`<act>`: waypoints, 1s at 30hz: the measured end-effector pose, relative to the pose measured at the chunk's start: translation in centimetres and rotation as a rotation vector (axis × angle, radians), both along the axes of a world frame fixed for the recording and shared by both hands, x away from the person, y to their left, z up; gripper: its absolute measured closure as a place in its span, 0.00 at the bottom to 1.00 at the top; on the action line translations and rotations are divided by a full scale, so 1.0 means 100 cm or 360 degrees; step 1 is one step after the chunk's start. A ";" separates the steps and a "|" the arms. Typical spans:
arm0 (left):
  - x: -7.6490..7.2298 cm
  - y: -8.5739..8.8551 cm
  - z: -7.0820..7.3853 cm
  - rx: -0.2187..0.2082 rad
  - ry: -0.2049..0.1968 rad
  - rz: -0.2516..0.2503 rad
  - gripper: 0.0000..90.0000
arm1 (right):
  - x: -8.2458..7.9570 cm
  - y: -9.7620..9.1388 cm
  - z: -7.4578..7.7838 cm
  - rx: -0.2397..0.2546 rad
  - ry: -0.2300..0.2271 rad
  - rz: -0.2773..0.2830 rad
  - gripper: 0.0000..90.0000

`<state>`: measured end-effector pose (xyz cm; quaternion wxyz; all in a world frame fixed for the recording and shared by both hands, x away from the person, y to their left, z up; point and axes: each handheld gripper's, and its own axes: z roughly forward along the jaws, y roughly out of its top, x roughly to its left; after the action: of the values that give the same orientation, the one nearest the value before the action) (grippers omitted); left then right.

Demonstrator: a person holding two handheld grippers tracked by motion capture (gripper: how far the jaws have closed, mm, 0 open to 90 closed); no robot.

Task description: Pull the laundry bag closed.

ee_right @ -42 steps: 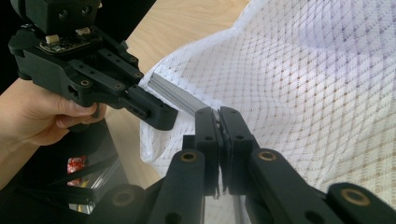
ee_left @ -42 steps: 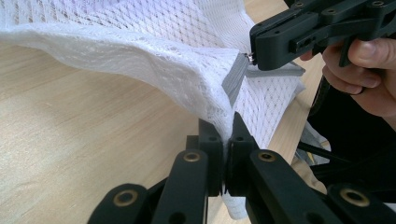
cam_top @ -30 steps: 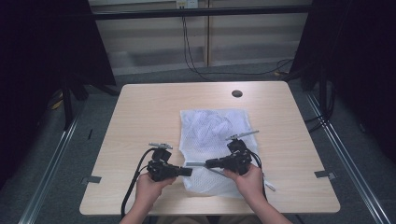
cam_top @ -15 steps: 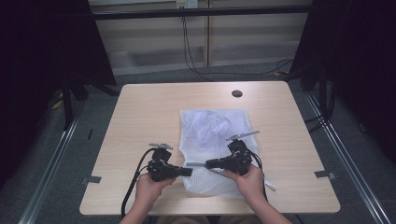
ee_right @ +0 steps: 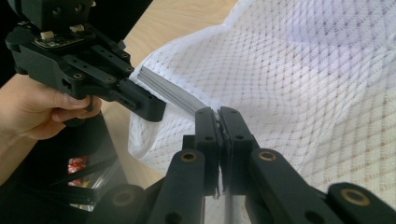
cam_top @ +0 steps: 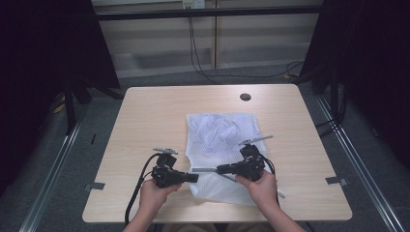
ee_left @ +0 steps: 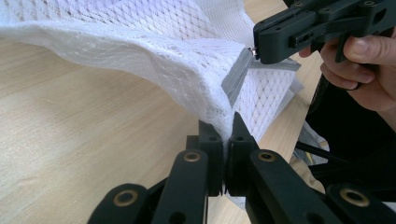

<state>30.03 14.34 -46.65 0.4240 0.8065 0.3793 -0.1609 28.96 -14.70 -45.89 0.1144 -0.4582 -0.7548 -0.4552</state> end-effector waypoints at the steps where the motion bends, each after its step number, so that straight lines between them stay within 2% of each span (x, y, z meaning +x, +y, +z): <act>1: 0.000 0.000 0.000 -0.0001 0.0002 -0.0001 0.98 | 0.000 0.000 0.000 0.0000 0.0001 0.0003 0.96; 30: 0.001 0.001 0.000 0.0003 0.0015 -0.0002 0.98 | -0.001 -0.017 -0.001 -0.0019 0.0007 -0.0023 0.96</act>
<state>30.09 14.48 -46.66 0.4213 0.8063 0.3811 -0.1647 28.85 -16.40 -46.02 0.1101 -0.4652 -0.7541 -0.4504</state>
